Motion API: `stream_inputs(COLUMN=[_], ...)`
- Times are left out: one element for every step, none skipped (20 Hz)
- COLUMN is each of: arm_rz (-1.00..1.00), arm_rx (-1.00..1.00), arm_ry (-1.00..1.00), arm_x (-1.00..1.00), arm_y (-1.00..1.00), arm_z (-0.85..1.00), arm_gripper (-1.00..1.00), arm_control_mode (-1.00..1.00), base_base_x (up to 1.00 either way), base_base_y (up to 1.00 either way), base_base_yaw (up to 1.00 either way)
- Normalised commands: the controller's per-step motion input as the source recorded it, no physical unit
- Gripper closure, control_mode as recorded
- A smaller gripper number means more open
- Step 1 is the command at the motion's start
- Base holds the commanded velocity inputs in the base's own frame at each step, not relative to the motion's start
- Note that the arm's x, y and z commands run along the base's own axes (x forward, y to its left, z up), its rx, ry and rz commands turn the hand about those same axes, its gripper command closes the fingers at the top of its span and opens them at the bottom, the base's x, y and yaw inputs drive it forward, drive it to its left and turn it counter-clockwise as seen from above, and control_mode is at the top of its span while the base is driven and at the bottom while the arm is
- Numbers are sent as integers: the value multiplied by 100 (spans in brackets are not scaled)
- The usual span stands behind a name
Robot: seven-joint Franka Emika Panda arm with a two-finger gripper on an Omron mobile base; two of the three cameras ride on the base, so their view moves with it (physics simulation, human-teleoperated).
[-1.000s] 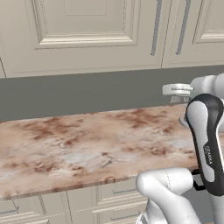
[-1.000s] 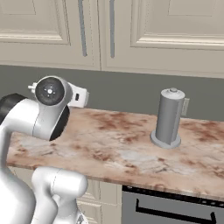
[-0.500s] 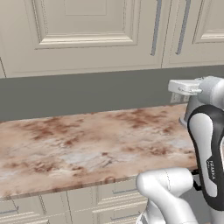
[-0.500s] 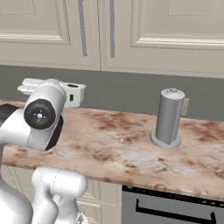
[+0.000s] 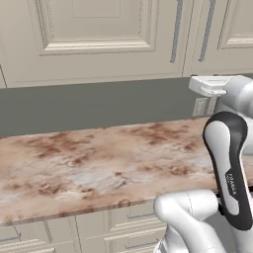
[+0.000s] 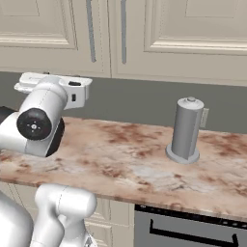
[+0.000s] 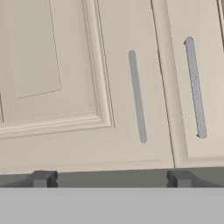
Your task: Open the cabinet directly in front. Then move the liquor and the mug to the dining counter with the jar on it.
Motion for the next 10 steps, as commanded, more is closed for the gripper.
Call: stream_inputs(arm_rz=[0,0,0,0,0,0,0,-1,-1,-2], arm_rx=[0,0,0,0,0,0,0,0,0,0], arm_ry=[0,0,-2,-3,-5,-7,-10,-11,-7,-7], arm_x=[36,42,41,36,36,33,24,23,31,34], arm_y=[0,0,0,0,0,0,-2,0,0,0], arm_z=[19,19,35,37,45,52,52,46,29,27], arm_gripper=[-100,-100,-100,-100,-100,-100,-100,-100,-100,-100], arm_control_mode=[-100,-100,-100,-100,-100,-100,-100,-100,-100,-100], base_base_x=[0,0,0,0,0,0,0,0,0,0], base_base_y=[0,0,0,0,0,0,0,0,0,0], base_base_yaw=[0,0,0,0,0,0,0,0,0,0])
